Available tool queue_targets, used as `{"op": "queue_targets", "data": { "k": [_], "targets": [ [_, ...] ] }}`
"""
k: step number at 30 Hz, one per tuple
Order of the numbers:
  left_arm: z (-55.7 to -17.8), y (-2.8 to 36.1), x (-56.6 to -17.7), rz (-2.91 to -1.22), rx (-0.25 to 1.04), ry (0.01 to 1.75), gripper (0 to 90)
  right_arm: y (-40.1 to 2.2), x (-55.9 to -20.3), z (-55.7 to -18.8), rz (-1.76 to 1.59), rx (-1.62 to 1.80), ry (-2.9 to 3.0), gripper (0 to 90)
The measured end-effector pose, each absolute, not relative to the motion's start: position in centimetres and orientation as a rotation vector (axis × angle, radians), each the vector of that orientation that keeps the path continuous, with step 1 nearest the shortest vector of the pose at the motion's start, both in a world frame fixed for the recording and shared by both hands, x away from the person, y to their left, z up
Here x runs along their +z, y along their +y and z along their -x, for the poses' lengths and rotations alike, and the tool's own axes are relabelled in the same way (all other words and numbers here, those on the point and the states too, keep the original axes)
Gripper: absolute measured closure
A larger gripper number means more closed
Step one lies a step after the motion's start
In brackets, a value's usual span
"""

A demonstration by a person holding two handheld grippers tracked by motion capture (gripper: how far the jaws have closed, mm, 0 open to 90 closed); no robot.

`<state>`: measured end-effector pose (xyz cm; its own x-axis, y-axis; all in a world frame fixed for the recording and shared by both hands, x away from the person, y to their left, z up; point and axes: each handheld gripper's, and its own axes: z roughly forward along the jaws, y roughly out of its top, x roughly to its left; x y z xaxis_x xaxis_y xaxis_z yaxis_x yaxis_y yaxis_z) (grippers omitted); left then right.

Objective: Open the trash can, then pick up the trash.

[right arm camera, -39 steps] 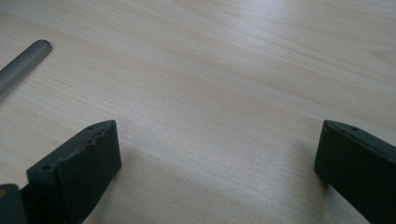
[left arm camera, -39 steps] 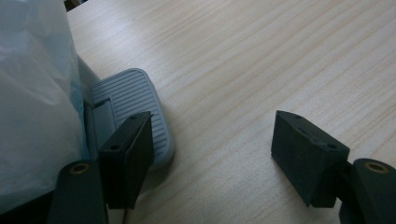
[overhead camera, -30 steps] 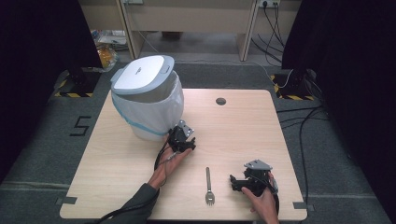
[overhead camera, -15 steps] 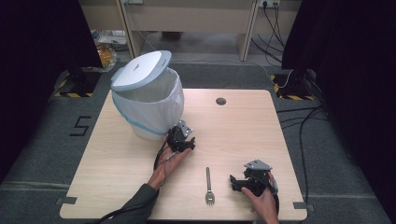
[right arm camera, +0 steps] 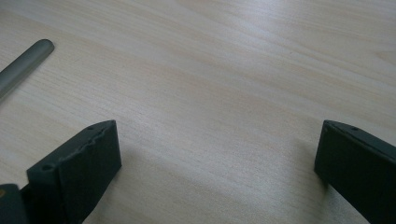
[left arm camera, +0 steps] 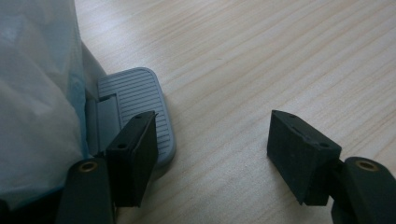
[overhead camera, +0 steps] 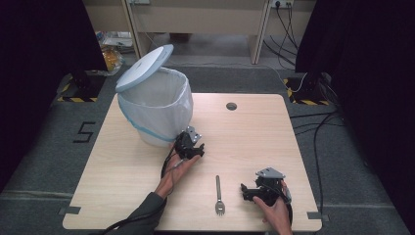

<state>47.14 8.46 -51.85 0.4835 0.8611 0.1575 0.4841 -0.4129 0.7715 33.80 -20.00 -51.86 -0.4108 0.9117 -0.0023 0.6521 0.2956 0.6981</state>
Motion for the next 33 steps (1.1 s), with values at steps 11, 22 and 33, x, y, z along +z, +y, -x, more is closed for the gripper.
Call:
{"op": "queue_targets", "data": {
  "k": [11, 22, 33],
  "targets": [
    [-47.1, 8.5, -52.0, -2.05, 0.738, 1.098, 32.9, -20.3, -51.7, -33.6, -1.405, 0.903, 2.144, 10.6],
    [-47.0, 8.6, -52.0, -2.049, 0.743, 1.091, 32.9, -17.7, -50.0, -32.1, -1.3, 1.006, 2.179, 18.8],
    [-47.0, 8.6, -52.1, -2.047, 0.741, 1.092, 33.1, -12.5, -49.1, -29.8, -1.16, 1.136, 2.297, 38.5]
  ]
}}
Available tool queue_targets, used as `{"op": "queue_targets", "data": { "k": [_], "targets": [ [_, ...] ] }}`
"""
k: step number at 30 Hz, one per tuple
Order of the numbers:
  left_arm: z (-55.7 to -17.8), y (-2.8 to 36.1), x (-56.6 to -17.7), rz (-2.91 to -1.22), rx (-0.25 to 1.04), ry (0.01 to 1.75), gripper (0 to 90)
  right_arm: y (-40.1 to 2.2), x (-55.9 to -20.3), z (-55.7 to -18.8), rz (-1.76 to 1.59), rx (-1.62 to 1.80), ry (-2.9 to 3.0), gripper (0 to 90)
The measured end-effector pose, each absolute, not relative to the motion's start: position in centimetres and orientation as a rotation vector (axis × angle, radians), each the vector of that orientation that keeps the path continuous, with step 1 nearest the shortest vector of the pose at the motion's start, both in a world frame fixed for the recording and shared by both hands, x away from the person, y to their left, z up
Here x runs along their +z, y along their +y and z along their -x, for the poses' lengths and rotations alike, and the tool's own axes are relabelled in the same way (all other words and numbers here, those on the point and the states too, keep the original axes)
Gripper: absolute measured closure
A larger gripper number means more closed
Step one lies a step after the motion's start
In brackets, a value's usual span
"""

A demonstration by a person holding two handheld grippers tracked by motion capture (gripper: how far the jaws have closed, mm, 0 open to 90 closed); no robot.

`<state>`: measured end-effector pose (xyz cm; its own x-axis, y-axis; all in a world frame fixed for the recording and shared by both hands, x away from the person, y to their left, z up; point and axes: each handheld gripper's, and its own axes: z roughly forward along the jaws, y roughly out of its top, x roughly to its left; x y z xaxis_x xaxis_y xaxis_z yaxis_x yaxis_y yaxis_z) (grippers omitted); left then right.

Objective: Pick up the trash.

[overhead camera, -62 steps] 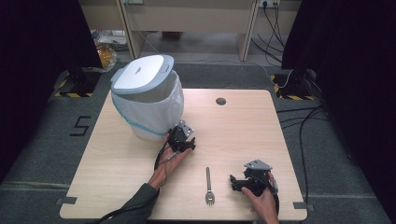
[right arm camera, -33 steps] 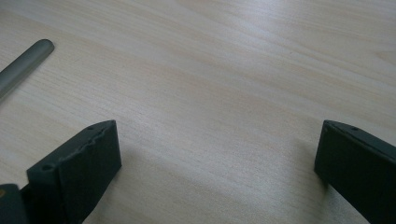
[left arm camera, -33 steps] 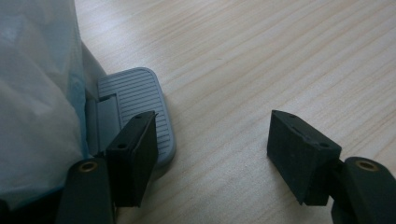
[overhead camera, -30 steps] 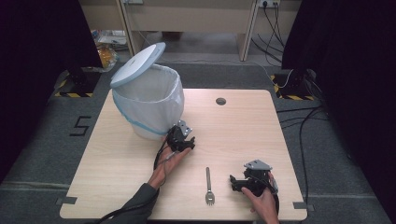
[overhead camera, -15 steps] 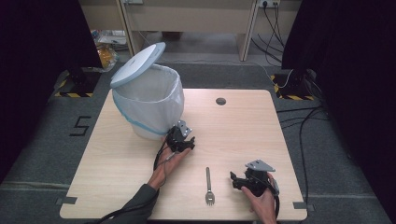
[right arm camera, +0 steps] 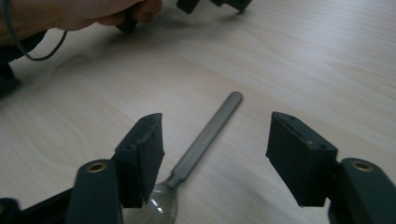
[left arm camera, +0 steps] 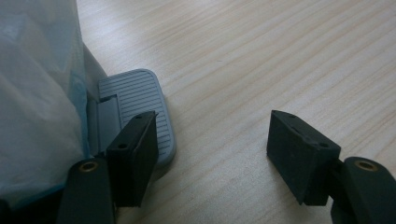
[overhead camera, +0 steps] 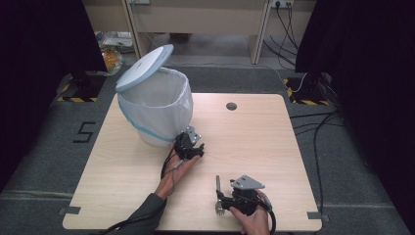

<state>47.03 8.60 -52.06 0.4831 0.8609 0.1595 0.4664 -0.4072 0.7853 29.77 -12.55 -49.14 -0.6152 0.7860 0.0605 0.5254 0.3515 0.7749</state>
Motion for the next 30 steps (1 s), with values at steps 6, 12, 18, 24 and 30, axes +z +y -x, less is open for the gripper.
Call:
{"op": "queue_targets", "data": {
  "k": [6, 12, 18, 24, 30],
  "targets": [
    [-47.0, 8.6, -52.1, -2.047, 0.741, 1.092, 33.1, -11.4, -50.3, -29.4, -1.146, 1.07, 2.367, 51.3],
    [-47.0, 8.6, -52.1, -2.047, 0.741, 1.092, 33.2, -11.7, -51.0, -29.7, -1.14, 1.04, 2.388, 64.8],
    [-47.0, 8.6, -52.1, -2.047, 0.742, 1.092, 33.4, -12.5, -51.1, -30.0, -1.141, 1.034, 2.383, 74.7],
    [-47.0, 8.6, -52.1, -2.048, 0.742, 1.09, 33.4, -13.1, -51.3, -30.3, -1.16, 1.05, 2.366, 76.0],
    [-47.0, 8.6, -52.1, -2.048, 0.742, 1.09, 33.4, -13.2, -51.4, -30.4, -1.152, 1.063, 2.36, 79.5]
  ]
}}
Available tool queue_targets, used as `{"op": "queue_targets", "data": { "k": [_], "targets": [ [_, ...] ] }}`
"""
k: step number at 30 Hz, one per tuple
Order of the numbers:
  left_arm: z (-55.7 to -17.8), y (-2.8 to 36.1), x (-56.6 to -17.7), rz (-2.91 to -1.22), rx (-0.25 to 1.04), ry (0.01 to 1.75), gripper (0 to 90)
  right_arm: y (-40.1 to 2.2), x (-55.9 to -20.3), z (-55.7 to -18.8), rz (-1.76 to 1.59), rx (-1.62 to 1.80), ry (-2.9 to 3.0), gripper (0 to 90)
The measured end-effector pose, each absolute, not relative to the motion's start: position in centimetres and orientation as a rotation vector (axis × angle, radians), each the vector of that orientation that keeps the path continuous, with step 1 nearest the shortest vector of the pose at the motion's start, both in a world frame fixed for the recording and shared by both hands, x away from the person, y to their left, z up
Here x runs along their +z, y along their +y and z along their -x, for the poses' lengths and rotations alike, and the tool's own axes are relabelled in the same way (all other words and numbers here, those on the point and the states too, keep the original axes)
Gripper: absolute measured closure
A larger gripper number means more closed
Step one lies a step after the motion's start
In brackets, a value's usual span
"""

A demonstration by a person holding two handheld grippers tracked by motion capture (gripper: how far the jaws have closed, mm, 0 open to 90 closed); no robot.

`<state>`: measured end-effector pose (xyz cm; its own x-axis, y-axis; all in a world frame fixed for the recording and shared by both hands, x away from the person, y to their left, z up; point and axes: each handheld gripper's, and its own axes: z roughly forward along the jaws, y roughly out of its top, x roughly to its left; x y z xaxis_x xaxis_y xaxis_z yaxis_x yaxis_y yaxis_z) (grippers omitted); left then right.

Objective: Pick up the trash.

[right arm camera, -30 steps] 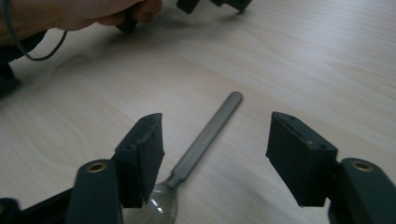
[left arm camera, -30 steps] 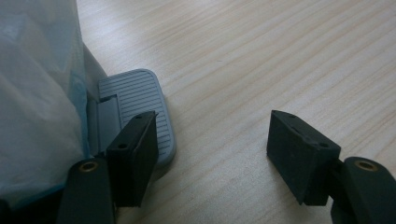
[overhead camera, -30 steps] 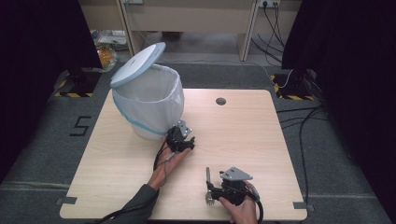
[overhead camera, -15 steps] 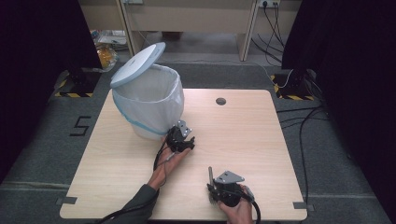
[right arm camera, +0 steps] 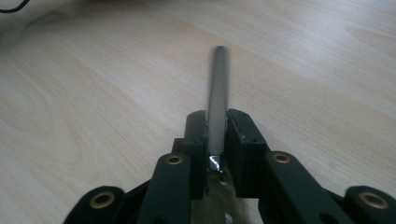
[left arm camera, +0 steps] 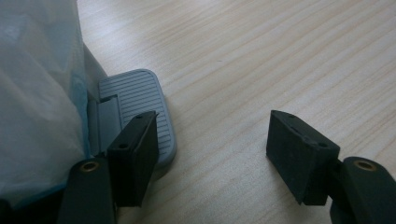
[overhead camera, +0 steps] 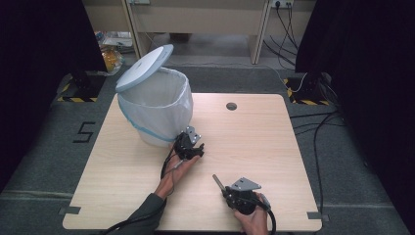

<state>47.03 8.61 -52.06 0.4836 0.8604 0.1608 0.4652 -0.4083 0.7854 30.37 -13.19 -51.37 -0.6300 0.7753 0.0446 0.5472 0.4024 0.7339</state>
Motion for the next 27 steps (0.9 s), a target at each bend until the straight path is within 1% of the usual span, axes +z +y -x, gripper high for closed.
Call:
{"op": "queue_targets", "data": {
  "k": [7, 14, 19, 27],
  "targets": [
    [-47.0, 8.6, -52.1, -2.048, 0.742, 1.091, 33.6, -13.0, -51.4, -30.3, -1.106, 1.065, 2.346, 79.6],
    [-47.0, 8.6, -52.0, -2.05, 0.74, 1.092, 33.6, -13.5, -50.0, -30.8, -1.086, 1.091, 2.305, 79.6],
    [-47.0, 8.6, -52.0, -2.053, 0.741, 1.091, 33.7, -14.3, -48.3, -31.6, -1.064, 1.114, 2.256, 79.6],
    [-47.0, 8.7, -52.0, -2.052, 0.743, 1.087, 33.9, -15.0, -44.5, -33.3, -1.029, 1.17, 2.187, 79.6]
  ]
}}
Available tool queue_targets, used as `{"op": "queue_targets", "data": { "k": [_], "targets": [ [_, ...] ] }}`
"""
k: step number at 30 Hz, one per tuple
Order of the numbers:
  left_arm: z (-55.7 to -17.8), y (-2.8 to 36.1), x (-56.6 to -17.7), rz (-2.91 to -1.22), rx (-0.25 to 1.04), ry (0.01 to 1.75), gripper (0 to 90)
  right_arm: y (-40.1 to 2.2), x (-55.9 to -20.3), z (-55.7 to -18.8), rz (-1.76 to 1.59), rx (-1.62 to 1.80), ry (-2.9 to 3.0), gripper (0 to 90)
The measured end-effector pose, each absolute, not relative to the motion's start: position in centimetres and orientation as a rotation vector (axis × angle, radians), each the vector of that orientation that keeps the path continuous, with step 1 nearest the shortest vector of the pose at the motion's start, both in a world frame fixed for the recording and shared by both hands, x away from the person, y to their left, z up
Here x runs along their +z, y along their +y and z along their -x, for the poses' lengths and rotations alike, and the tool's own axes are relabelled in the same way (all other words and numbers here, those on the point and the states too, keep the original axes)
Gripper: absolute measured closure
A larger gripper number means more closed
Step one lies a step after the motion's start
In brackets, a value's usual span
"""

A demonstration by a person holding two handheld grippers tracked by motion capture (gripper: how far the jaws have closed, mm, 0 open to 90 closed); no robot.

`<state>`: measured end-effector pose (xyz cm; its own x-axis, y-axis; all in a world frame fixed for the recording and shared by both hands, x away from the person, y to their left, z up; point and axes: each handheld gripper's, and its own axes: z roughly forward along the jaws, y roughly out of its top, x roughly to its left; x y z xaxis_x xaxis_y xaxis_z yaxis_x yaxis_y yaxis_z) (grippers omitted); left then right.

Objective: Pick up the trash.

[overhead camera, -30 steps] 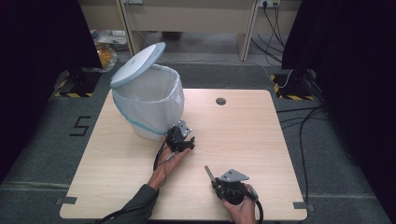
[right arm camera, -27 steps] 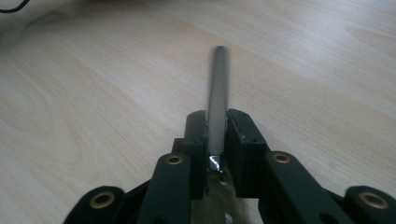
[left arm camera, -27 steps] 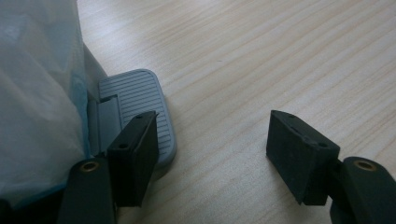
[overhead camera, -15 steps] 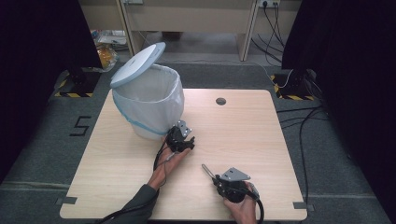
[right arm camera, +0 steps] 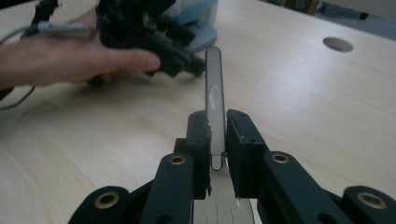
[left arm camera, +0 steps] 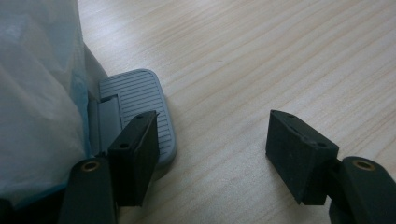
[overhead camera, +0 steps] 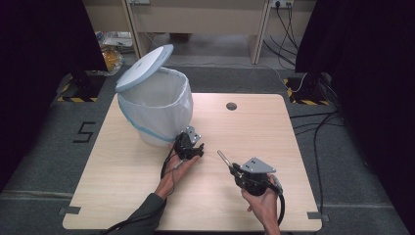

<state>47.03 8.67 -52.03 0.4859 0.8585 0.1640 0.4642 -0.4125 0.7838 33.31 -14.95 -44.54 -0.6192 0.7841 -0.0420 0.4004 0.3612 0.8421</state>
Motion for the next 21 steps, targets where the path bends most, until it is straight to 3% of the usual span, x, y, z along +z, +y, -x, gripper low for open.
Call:
{"op": "queue_targets", "data": {
  "k": [21],
  "targets": [
    [-47.0, 8.7, -52.0, -2.056, 0.749, 1.081, 34.6, -13.8, -38.3, -38.6, -0.97, 1.223, 2.147, 79.6]
  ]
}}
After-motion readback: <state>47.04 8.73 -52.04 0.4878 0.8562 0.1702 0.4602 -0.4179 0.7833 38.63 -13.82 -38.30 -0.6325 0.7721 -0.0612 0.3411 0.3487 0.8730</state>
